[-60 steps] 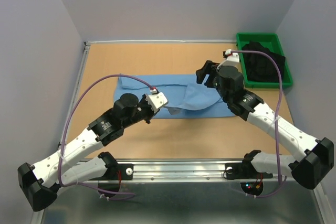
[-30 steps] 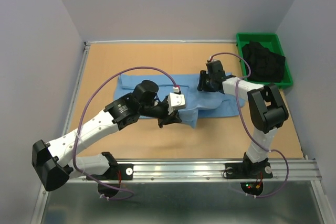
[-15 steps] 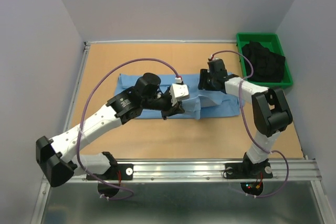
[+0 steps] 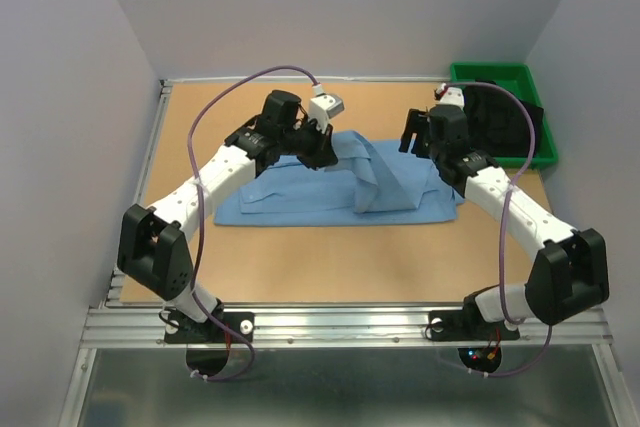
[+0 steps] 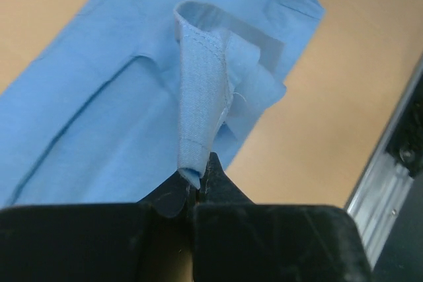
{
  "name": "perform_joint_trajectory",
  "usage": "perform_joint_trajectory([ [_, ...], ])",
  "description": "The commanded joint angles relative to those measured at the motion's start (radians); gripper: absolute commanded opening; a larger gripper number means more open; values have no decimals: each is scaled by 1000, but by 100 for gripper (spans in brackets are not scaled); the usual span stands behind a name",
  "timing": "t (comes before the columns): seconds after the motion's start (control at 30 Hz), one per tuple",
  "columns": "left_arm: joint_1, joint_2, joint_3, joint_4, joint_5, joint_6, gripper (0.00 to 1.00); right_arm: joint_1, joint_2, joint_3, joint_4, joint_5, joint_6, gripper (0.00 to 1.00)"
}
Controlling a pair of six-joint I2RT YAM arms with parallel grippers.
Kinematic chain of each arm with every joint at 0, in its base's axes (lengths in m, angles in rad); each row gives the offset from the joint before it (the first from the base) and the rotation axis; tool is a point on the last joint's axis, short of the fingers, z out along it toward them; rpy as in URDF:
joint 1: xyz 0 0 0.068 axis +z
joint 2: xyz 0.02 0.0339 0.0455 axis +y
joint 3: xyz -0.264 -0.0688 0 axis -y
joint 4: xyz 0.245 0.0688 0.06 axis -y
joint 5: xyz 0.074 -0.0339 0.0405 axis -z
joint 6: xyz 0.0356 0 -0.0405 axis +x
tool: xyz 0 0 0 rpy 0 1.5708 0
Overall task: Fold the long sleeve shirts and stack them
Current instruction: Fold the shirt
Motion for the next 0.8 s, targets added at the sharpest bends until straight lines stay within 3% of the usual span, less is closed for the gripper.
perform_joint_trajectory([
  [0.0, 47, 49, 128, -91, -113, -12, 0, 4, -60, -54, -4, 13, -26, 77],
  [0.1, 62, 82, 180, -189, -227, 31, 0, 4, -97, -83, -10, -74, -36, 77],
  [0.3, 89, 56, 167, -197, -383, 50, 0, 4, -108, -126, -16, -210, -48, 77],
  [0.53, 126, 49, 150, -193, -405, 15, 0, 4, -74, -134, -13, -404, -56, 75],
  [0.77, 125, -64, 130, -88, -223, 107, 0, 4, -34, -135, 10, -527, -46, 71],
])
